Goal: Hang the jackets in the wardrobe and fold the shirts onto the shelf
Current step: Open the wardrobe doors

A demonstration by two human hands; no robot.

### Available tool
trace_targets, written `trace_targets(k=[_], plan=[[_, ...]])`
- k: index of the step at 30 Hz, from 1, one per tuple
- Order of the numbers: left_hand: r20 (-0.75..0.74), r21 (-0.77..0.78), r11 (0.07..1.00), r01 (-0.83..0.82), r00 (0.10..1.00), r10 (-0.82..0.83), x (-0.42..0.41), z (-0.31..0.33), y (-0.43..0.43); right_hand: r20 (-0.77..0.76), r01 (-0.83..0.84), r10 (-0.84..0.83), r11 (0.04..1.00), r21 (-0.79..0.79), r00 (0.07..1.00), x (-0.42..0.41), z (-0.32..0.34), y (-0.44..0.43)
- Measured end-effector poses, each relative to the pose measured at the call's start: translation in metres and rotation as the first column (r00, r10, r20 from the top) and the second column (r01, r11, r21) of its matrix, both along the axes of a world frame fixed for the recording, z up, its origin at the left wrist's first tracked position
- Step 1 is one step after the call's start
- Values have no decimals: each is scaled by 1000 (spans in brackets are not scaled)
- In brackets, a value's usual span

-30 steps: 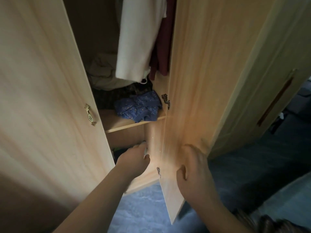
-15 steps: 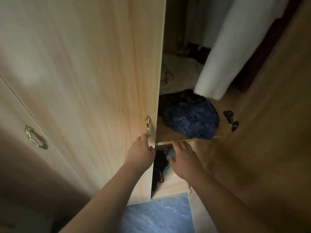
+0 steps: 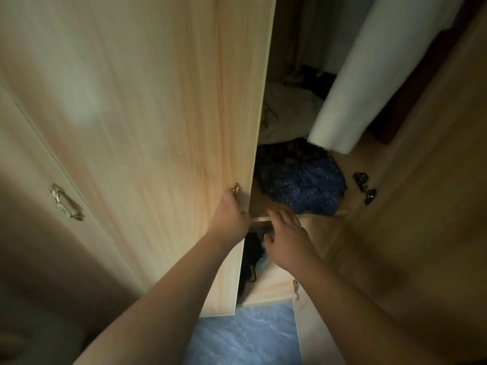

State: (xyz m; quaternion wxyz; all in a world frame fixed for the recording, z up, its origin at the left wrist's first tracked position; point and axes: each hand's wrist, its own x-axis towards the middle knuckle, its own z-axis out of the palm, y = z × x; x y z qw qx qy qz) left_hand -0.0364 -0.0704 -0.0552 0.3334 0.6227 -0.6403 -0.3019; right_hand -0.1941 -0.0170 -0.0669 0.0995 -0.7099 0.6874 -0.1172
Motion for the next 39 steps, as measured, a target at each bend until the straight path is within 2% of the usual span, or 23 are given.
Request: trace_targets(k=[5, 9, 11, 16, 21, 28, 29, 31, 33, 35, 37, 39], plan=[[72, -53, 997, -57, 996, 61, -2, -13, 77, 10, -58, 58, 998, -36, 998, -12, 6, 45], [161, -115, 971, -209, 961, 226, 16, -21, 152, 41, -122, 124, 991, -51, 991, -4, 2, 85], [176, -96, 950, -296, 935, 308, 31, -16, 186, 40, -171, 172, 985, -32, 984, 11, -2, 106], [126, 50, 867, -495, 865, 486, 86, -5, 252, 89, -331, 330, 944, -1, 940, 60, -8, 143], [51, 52, 881, -470, 883, 467, 155, 2, 299, 104, -471, 467, 882, 9, 878, 103, -4, 184], [-102, 69, 867, -493, 861, 498, 218, 16, 345, 91, -451, 448, 892, 23, 890, 130, 2, 238], [-99, 87, 845, -527, 840, 534, 224, 11, 349, 89, -433, 429, 901, 24, 899, 131, 2, 247], [7, 153, 805, -573, 816, 578, 229, 2, 365, 78, -388, 386, 921, 17, 919, 131, 4, 267], [146, 163, 852, -498, 866, 478, 225, -19, 380, 72, -331, 330, 944, 0, 941, 127, 4, 288], [332, 142, 932, -333, 903, 273, 201, -32, 399, 79, -264, 263, 965, -2, 962, 118, 3, 310], [465, 77, 984, -160, 879, 107, 174, -35, 417, 66, -199, 198, 980, 13, 978, 104, -2, 336], [509, 88, 996, -28, 861, -21, 141, -38, 433, 32, -143, 142, 989, 38, 989, 82, -8, 366]])
